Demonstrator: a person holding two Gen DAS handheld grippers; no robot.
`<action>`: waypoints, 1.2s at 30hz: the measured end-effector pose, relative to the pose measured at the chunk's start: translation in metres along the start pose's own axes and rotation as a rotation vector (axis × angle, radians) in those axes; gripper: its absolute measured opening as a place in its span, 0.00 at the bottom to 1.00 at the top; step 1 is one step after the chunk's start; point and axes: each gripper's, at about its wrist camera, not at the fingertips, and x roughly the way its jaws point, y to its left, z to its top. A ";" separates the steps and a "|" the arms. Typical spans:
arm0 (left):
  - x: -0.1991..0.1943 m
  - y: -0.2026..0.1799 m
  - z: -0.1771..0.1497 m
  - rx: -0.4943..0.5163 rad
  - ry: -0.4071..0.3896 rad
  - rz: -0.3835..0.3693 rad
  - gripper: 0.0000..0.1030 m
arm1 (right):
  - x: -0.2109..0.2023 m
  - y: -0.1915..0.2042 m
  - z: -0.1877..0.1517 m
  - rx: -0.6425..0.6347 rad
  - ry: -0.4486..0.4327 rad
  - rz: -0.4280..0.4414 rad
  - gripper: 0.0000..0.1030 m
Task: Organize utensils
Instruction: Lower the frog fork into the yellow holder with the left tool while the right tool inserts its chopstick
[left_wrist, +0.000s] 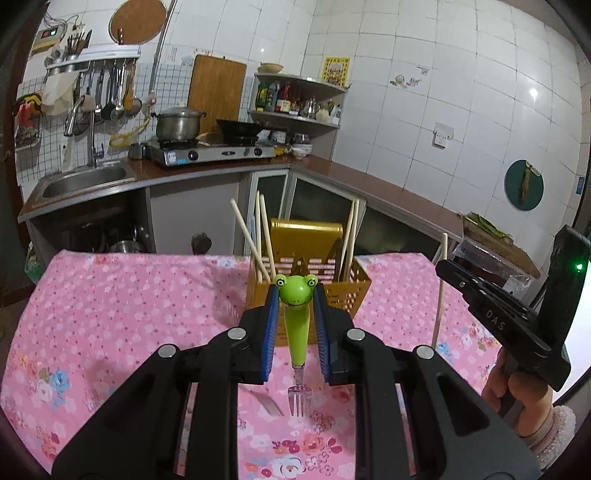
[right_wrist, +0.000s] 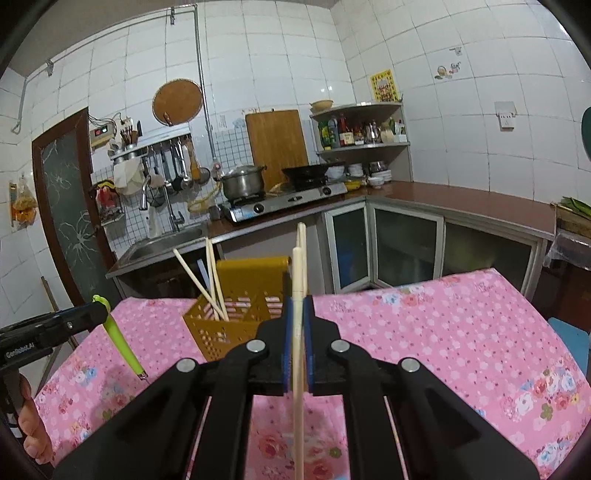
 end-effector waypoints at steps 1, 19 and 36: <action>-0.001 0.000 0.003 0.000 -0.006 0.000 0.17 | 0.001 0.001 0.003 0.002 -0.008 0.003 0.06; -0.016 -0.007 0.090 0.050 -0.158 0.022 0.17 | 0.043 0.020 0.081 0.024 -0.145 0.040 0.06; 0.071 -0.002 0.111 0.067 -0.172 0.034 0.17 | 0.102 0.010 0.108 0.048 -0.296 0.018 0.06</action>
